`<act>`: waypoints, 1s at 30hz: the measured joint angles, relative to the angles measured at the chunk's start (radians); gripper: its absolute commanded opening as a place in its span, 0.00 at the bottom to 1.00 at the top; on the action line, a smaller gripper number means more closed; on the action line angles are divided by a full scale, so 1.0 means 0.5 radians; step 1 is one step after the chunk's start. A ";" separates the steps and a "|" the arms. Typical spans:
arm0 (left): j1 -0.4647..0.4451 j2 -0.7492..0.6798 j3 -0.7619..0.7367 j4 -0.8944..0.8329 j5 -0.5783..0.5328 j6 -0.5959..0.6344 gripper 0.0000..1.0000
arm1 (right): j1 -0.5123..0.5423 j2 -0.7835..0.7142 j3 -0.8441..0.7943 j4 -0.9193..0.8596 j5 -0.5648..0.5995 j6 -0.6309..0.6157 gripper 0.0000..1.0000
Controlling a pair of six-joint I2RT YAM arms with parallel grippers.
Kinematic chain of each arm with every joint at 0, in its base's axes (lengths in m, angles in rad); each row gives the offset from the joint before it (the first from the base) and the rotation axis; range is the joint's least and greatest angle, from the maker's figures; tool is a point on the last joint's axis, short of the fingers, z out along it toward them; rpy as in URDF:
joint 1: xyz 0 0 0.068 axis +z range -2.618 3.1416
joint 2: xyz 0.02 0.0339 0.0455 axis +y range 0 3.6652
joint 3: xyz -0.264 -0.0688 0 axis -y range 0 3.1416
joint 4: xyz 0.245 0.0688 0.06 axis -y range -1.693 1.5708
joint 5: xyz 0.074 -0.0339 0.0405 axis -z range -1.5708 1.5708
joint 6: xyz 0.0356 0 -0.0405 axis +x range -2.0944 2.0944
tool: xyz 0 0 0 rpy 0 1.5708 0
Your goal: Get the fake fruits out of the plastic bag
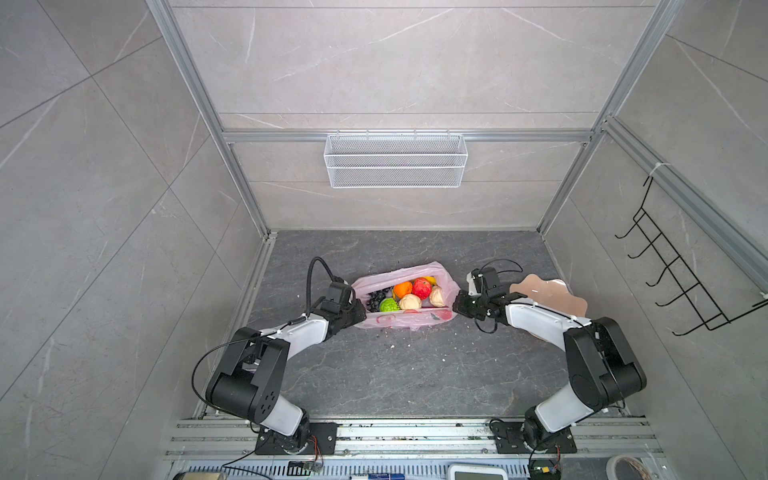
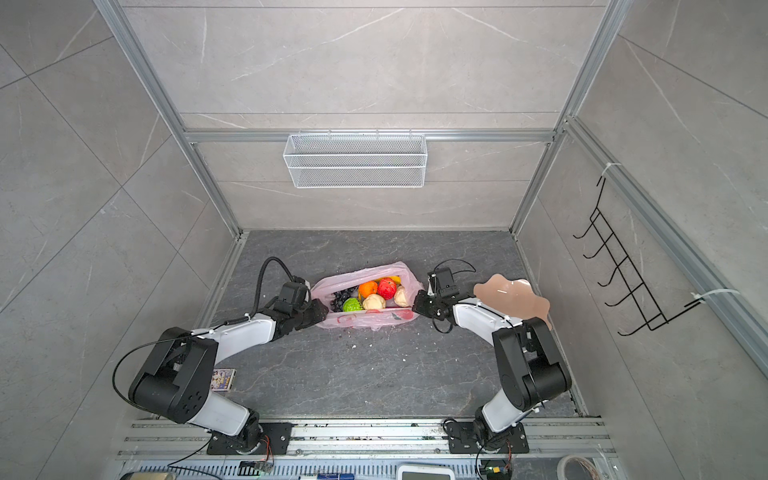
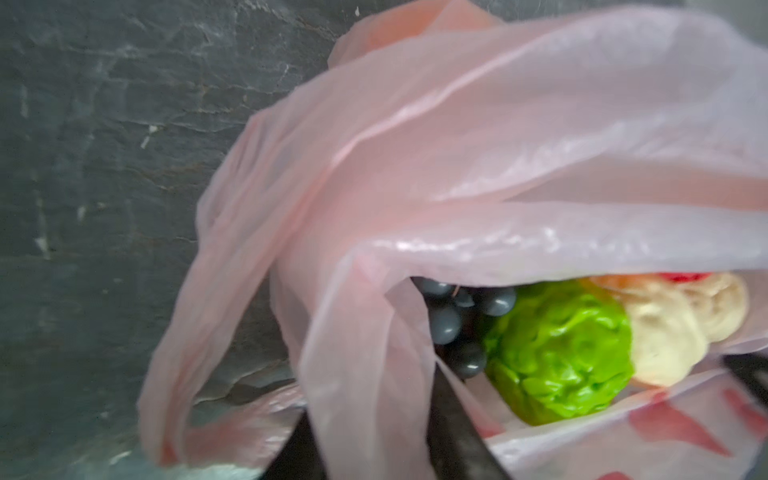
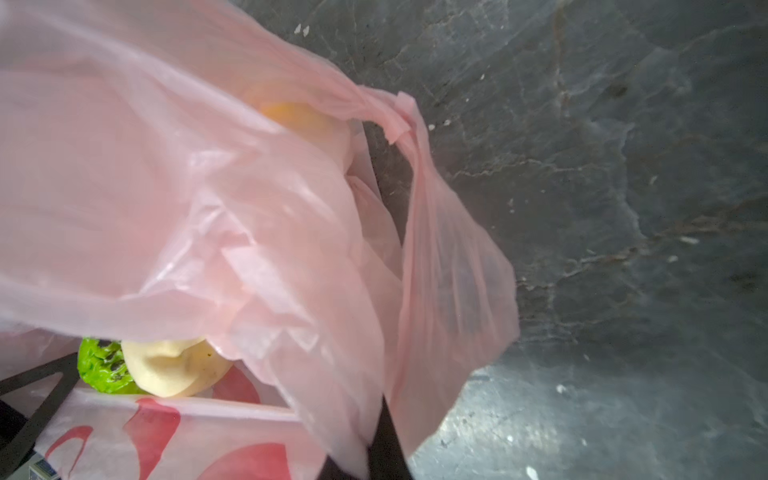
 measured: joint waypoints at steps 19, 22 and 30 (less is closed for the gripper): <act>-0.393 0.192 0.912 -1.027 -0.835 0.550 0.87 | -0.002 -0.105 0.063 -0.031 0.106 -0.088 0.00; -0.379 0.453 1.091 -1.071 -0.942 0.590 0.81 | -0.002 -0.105 0.063 -0.031 0.105 -0.094 0.00; -0.130 0.742 1.291 -1.128 -0.964 0.562 0.33 | -0.002 -0.105 0.020 -0.031 0.135 -0.117 0.00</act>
